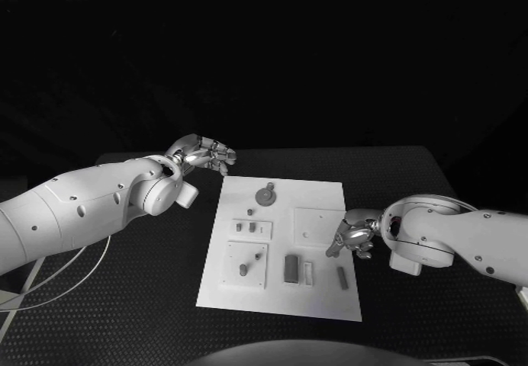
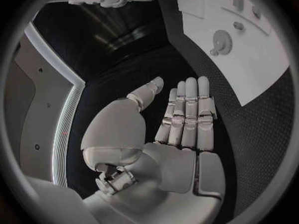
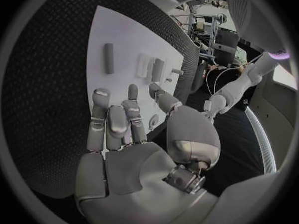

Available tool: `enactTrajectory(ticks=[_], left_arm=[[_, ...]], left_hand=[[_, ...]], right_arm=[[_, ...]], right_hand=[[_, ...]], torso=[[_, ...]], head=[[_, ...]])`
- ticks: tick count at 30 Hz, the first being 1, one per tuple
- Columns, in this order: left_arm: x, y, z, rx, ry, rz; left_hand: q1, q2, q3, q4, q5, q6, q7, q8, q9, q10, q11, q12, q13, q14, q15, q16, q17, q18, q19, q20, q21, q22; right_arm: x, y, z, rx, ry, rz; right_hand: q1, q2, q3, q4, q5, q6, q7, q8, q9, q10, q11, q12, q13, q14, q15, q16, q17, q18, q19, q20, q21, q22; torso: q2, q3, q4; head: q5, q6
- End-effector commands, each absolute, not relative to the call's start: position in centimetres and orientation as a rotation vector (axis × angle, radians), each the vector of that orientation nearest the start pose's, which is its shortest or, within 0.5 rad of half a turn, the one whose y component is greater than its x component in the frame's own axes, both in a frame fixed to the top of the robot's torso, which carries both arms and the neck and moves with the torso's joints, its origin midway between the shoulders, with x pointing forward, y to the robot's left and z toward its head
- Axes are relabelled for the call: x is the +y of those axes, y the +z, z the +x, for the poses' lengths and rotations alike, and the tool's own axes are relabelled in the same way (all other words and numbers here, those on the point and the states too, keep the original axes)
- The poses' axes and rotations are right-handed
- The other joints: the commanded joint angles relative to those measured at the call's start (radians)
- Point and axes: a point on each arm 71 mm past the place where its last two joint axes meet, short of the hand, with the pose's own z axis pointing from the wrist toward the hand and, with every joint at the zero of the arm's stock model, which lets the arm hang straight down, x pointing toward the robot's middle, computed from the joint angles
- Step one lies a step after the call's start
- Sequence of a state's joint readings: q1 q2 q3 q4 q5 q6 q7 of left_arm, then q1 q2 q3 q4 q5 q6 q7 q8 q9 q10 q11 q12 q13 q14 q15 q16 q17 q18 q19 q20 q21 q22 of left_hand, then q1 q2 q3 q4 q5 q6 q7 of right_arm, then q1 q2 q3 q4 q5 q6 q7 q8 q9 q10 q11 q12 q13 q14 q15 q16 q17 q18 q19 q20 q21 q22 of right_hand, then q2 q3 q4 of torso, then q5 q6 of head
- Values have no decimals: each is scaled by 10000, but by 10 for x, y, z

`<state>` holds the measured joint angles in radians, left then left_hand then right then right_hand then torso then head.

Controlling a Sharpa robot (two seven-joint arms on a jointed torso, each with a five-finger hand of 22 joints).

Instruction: Assemble the parts on the task board

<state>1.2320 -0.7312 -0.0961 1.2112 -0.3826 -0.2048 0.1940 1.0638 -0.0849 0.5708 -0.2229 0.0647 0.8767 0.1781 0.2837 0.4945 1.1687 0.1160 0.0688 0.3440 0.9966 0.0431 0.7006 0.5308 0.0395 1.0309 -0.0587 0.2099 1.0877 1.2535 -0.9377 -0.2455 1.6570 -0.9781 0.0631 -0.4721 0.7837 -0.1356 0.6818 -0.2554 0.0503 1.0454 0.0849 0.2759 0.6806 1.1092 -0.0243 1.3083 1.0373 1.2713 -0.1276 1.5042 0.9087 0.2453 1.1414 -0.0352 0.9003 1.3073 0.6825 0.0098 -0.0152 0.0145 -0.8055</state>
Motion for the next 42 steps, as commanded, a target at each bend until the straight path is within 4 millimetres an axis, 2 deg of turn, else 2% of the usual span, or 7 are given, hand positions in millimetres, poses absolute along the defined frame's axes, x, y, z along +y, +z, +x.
enactTrajectory(ticks=[1,4,11,18,22,34,42], left_arm=[[239,-207,538,16894,-11957,-8036],[239,-207,538,16900,-11959,-8039],[238,-207,538,16922,-11971,-8037],[238,-207,537,16927,-11972,-8038],[239,-207,537,16917,-11963,-8040],[239,-207,537,16931,-11973,-8038],[240,-207,537,16932,-11957,-8047]], left_hand=[[-96,-26,-7,60,-8,-61,-5,37,-14,-61,26,29,-15,81,-14,-36,14,104,56,11,-36,14],[-96,-28,-8,60,-8,-58,-6,40,-14,-60,26,30,-15,81,-14,-37,16,104,56,11,-36,15],[-99,-30,-10,64,-9,-54,-8,44,-14,-58,25,31,-14,84,-14,-39,22,104,58,11,-37,17],[-104,-32,-13,69,-9,-51,-9,48,-15,-57,25,32,-14,84,-14,-42,26,103,59,12,-38,19],[-108,-33,-15,72,-9,-50,-10,50,-16,-57,25,32,-14,85,-14,-43,29,103,60,12,-39,20],[-116,-34,-19,82,-9,-50,-11,53,-18,-57,25,32,-14,86,-14,-49,37,103,61,11,-41,24],[-120,-31,-20,89,-8,-53,-11,54,-21,-58,25,32,-14,87,-14,-53,42,104,62,11,-43,26]], right_arm=[[-238,-265,419,24857,2938,700],[-243,-265,418,24814,2502,202],[-245,-271,413,24872,2199,-281],[-245,-290,403,25110,2012,-454],[-241,-300,397,25310,2091,-493],[-229,-311,392,25502,2293,-684],[-223,-317,393,25104,1728,-1864]], right_hand=[[58,-32,-69,-15,-8,81,-13,56,26,71,-13,-14,5,111,8,-55,57,165,34,16,14,118],[-81,-87,-131,158,-8,113,-34,63,49,124,-35,-36,-3,185,-12,-40,145,165,85,15,11,105],[-293,-208,-120,539,-7,135,-51,40,68,166,-53,-87,-15,208,-29,-56,147,165,108,-4,-28,86],[-466,-247,-121,784,-7,147,-56,19,75,181,-58,-110,-9,207,-33,-65,145,165,101,-11,-48,88],[-637,-288,-129,976,-7,153,-57,1,79,187,-59,-123,1,199,-34,-72,138,165,91,-13,-59,94],[-794,-399,-93,1182,-6,160,-62,-21,87,184,-64,-143,7,189,-40,-77,129,165,84,-29,-66,107],[-676,-277,-58,1077,-6,158,-64,-32,98,183,-66,-146,21,195,-43,-70,151,165,77,-49,-54,128]], torso=[[4,-4,-8],[5,-14,-12],[5,-6,-2],[9,-21,20],[13,-9,27],[8,-13,20],[9,-16,23]], head=[[-15,-25],[-22,-43],[-40,-76],[-86,-88],[-95,-124],[-53,-152],[-42,-179]])
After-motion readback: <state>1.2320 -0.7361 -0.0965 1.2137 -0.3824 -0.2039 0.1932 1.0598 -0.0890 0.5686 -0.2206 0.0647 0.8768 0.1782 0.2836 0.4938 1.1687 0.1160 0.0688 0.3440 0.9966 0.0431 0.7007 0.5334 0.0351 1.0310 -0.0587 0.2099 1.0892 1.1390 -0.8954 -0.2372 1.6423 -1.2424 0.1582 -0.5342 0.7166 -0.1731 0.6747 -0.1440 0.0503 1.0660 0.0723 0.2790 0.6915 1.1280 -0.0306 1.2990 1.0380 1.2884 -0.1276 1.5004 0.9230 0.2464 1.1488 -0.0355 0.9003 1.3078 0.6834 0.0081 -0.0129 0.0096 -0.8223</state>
